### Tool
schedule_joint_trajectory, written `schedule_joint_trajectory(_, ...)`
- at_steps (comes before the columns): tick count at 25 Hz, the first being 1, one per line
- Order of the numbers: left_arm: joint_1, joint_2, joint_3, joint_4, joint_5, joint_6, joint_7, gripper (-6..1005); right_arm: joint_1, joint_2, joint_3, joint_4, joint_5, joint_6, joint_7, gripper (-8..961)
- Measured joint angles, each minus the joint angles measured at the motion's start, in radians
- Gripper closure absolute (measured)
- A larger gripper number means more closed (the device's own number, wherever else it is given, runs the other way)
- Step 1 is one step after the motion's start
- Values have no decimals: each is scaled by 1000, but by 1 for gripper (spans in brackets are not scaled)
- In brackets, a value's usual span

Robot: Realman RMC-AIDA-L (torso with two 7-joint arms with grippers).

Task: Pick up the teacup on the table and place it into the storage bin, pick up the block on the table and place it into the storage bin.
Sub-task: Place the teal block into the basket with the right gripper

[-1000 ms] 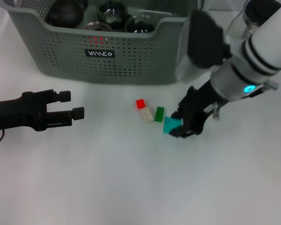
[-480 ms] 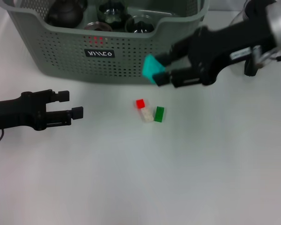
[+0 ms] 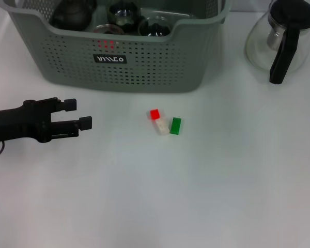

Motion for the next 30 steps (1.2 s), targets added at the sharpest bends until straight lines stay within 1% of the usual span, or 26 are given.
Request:
schedule_joint_trajectory(3,0,0,0,0,-1,-4,-1,172,37,-4,-16,0,-24,127,57,540)
schedule_joint_trajectory(6,-2,0,0,0,0,-5,-8,172,89,-5,-53,0,-115,281,137,540)
schedule_joint_trajectory(9,-3,0,0,0,0,-6,-11,172,157,-3,-107,4,-255,418,227,539)
schedule_joint_trajectory(10,-4,0,0,0,0,-6,-11,172,183,1,-128,7,-311,451,255,539)
schedule_joint_trajectory(13,-7,0,0,0,0,-7,-12,172,261,12,-205,20,-488,530,345,539)
schedule_joint_trajectory(17,-11,-2,0,-9,0,-19,-12,171,346,15,-305,83,-644,624,439,539)
schedule_joint_trajectory(22,-17,-2,5,-26,5,-44,-12,171,406,18,-390,220,-693,750,457,540)
schedule_joint_trajectory(25,-17,-2,5,-27,6,-46,-12,172,437,16,-412,322,-695,816,457,540)
schedule_joint_trajectory(29,-17,-2,2,-28,7,-46,-13,172,455,14,-431,391,-696,870,454,540)
schedule_joint_trajectory(30,-17,-2,2,-28,7,-46,-13,171,454,15,-437,391,-697,876,454,521)
